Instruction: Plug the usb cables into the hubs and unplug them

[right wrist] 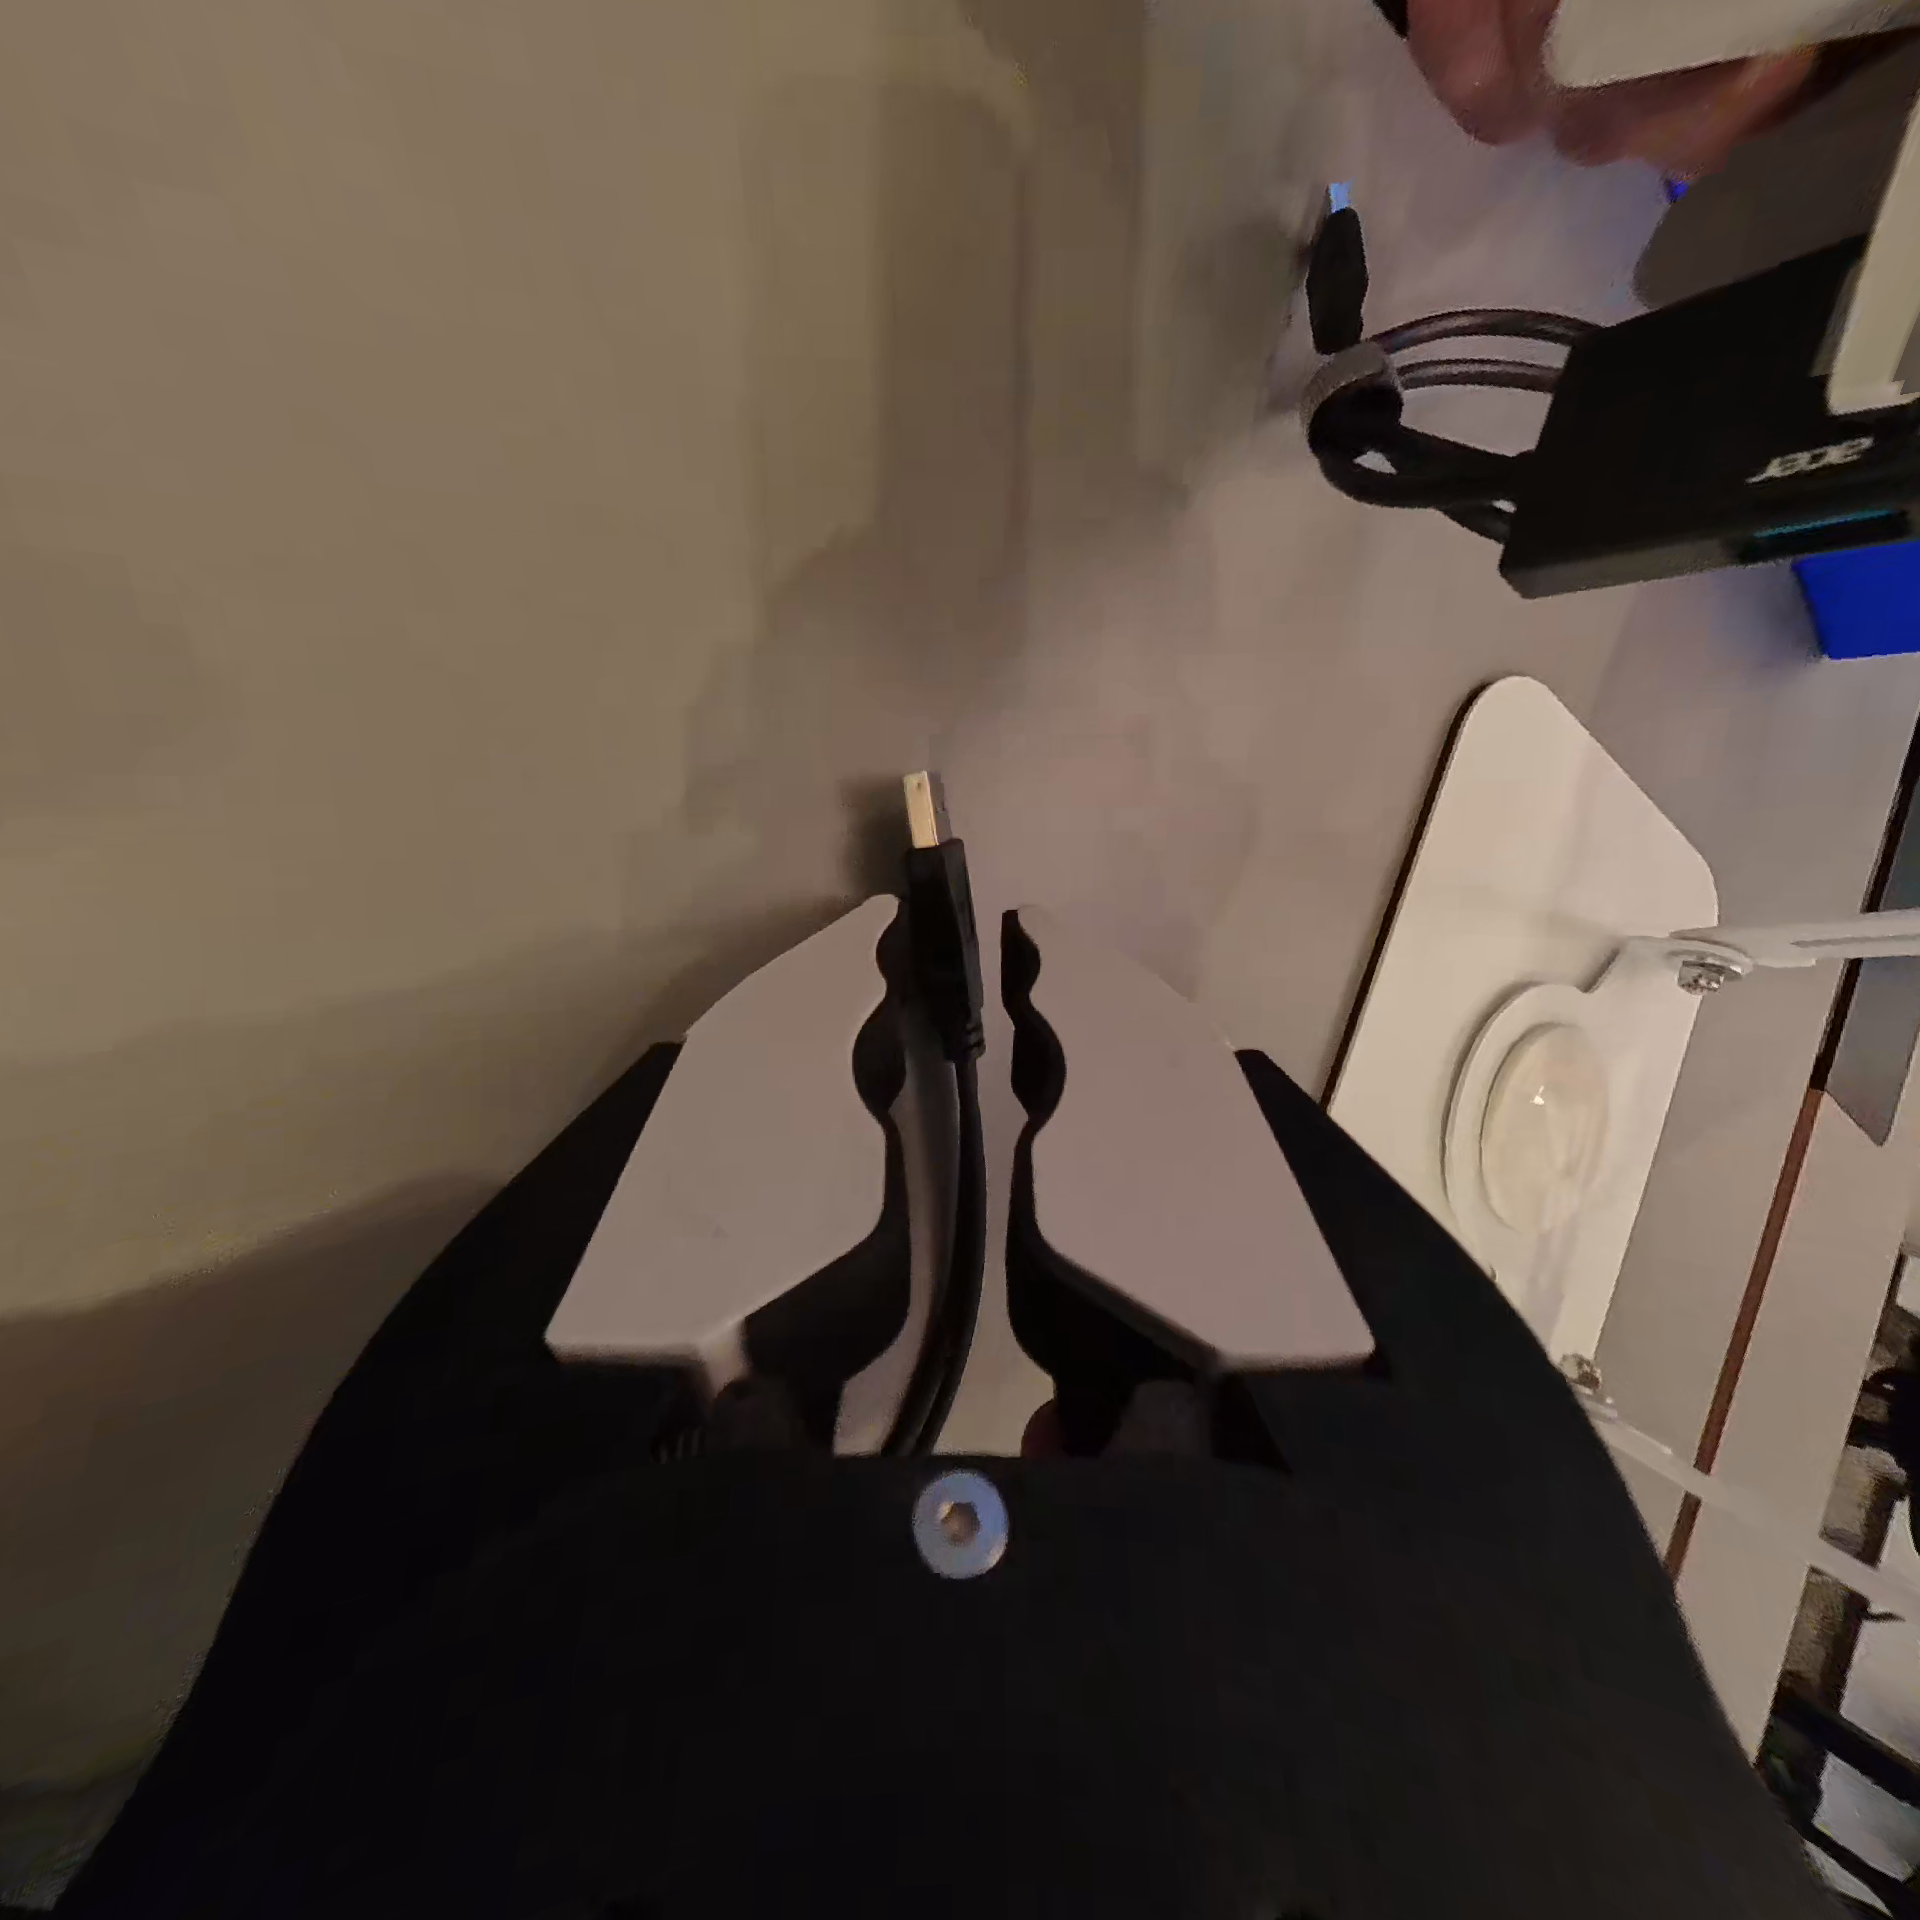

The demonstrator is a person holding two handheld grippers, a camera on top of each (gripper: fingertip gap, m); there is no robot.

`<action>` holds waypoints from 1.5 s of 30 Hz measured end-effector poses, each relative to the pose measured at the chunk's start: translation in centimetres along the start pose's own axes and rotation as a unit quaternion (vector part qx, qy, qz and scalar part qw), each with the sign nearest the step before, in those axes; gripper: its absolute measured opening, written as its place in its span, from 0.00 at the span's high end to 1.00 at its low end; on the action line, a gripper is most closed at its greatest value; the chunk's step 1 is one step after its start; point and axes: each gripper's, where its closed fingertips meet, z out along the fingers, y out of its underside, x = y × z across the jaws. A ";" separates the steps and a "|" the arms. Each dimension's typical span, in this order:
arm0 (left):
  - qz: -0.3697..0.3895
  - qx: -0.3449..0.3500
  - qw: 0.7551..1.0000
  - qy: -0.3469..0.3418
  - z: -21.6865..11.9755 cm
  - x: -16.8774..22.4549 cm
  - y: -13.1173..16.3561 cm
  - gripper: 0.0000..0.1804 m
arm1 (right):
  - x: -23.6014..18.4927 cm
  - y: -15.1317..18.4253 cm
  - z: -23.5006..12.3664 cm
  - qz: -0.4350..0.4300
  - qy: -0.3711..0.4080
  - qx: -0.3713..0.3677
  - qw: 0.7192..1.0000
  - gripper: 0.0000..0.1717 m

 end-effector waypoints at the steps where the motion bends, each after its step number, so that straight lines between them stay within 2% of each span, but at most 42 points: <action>1: 0.000 0.000 1.000 -0.001 0.0 -0.1 0.0 0.94 | 0.1 -0.1 0.2 -0.005 0.002 -0.002 1.000 0.94; 7: 0.011 0.009 1.000 0.011 0.0 0.2 0.0 0.94 | 1.2 -0.5 0.3 0.030 0.026 0.016 0.999 0.95; 12: 0.075 0.034 0.997 -0.008 -0.5 0.3 -1.2 0.95 | 5.1 -4.0 -4.9 0.127 0.078 0.124 0.981 0.95; 15: 0.142 0.032 0.988 -0.042 -0.7 0.0 -1.6 0.95 | 6.7 -5.1 -7.0 0.160 0.091 0.142 0.973 0.95; 19: 0.229 0.039 0.970 -0.069 -1.1 0.6 -2.5 0.94 | 7.5 -5.6 -7.3 0.175 0.093 0.120 0.973 0.95; 23: 0.287 0.000 0.954 -0.084 -0.8 0.9 -2.3 0.94 | 8.0 -6.2 -6.9 0.167 0.101 0.103 0.975 0.95; 45: 0.316 -0.071 0.944 -0.067 0.2 0.5 -0.8 0.94 | 7.8 -5.7 -6.1 0.163 0.060 0.010 0.985 0.95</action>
